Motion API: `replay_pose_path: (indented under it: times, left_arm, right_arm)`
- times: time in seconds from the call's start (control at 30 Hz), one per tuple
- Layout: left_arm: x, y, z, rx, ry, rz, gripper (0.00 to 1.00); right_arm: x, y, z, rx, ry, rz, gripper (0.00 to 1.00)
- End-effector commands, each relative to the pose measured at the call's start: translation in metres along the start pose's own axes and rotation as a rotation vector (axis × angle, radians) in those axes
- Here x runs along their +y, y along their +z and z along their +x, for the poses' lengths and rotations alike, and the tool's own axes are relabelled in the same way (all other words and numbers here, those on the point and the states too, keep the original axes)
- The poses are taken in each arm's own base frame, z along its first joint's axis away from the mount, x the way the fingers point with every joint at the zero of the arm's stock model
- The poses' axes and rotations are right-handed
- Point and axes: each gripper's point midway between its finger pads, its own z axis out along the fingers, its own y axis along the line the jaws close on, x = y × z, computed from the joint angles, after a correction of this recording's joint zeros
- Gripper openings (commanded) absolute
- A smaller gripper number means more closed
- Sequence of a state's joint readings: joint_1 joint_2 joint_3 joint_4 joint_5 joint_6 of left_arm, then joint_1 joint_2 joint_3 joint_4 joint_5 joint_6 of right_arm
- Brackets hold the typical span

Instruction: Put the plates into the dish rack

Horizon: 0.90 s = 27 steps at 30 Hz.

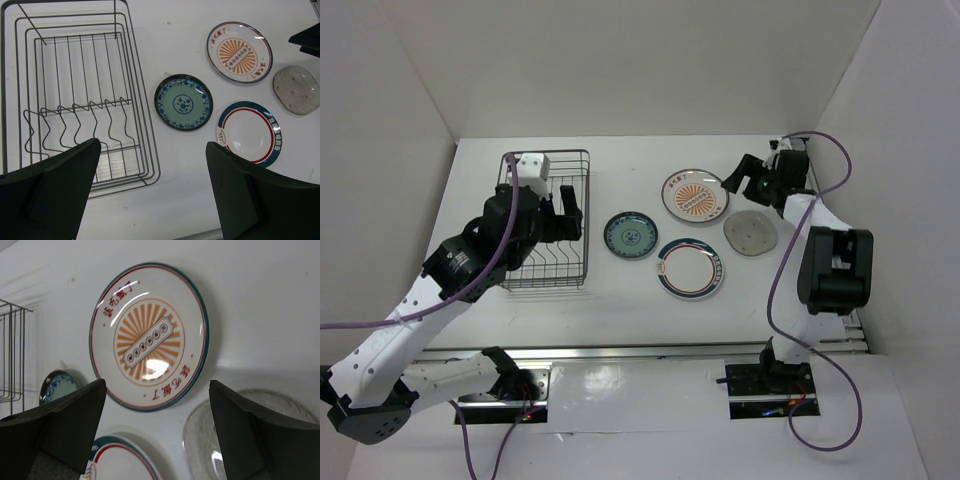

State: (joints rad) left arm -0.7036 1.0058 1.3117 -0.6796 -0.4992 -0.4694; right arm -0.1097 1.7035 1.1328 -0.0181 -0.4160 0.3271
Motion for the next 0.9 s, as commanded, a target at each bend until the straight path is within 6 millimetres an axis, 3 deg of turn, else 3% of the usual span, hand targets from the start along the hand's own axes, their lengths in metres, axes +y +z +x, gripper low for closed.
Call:
replay_pose_path:
  times: [0.0, 0.1, 0.13, 0.17, 0.2, 0.23, 0.4, 0.63, 0.77, 0.87]
  left_arm:
    - [-0.005, -0.002, -0.012, -0.047, 0.008, 0.033, 1.0]
    - [-0.004, -0.005, -0.014, -0.055, 0.004, 0.036, 1.0]
    - [-0.004, -0.008, -0.018, -0.072, -0.006, 0.043, 1.0]
    - [-0.004, -0.008, -0.018, -0.073, -0.006, 0.043, 1.0]
    - [-0.004, -0.008, -0.018, -0.073, -0.006, 0.043, 1.0]
    - [-0.004, -0.008, -0.018, -0.073, -0.006, 0.043, 1.0]
    - [-0.003, -0.008, -0.019, -0.076, 0.003, 0.034, 1.0]
    - [-0.004, -0.002, -0.015, -0.061, 0.011, 0.028, 1.0]
    - [-0.004, -0.002, -0.015, -0.061, 0.011, 0.028, 1.0]
    - [-0.004, -0.002, -0.015, -0.061, 0.011, 0.028, 1.0]
  right_arm:
    - [0.007, 0.019, -0.056, -0.114, -0.086, -0.081, 0.9]
    - [-0.007, 0.043, -0.048, -0.061, -0.068, -0.062, 0.9]
    - [-0.007, 0.047, -0.062, -0.083, -0.086, -0.054, 0.9]
    - [-0.004, 0.053, -0.061, -0.073, -0.099, -0.06, 0.9]
    - [-0.015, 0.066, -0.049, -0.026, -0.085, -0.044, 0.9]
    - [-0.011, 0.072, -0.059, -0.033, -0.111, -0.044, 0.9]
    - [-0.022, 0.1, -0.023, 0.082, -0.076, -0.105, 0.86]
    - [-0.033, 0.116, 0.005, 0.18, -0.073, -0.162, 0.79]
    - [-0.041, 0.117, 0.006, 0.183, -0.066, -0.19, 0.79]
    - [-0.041, 0.118, 0.008, 0.194, -0.06, -0.197, 0.74]
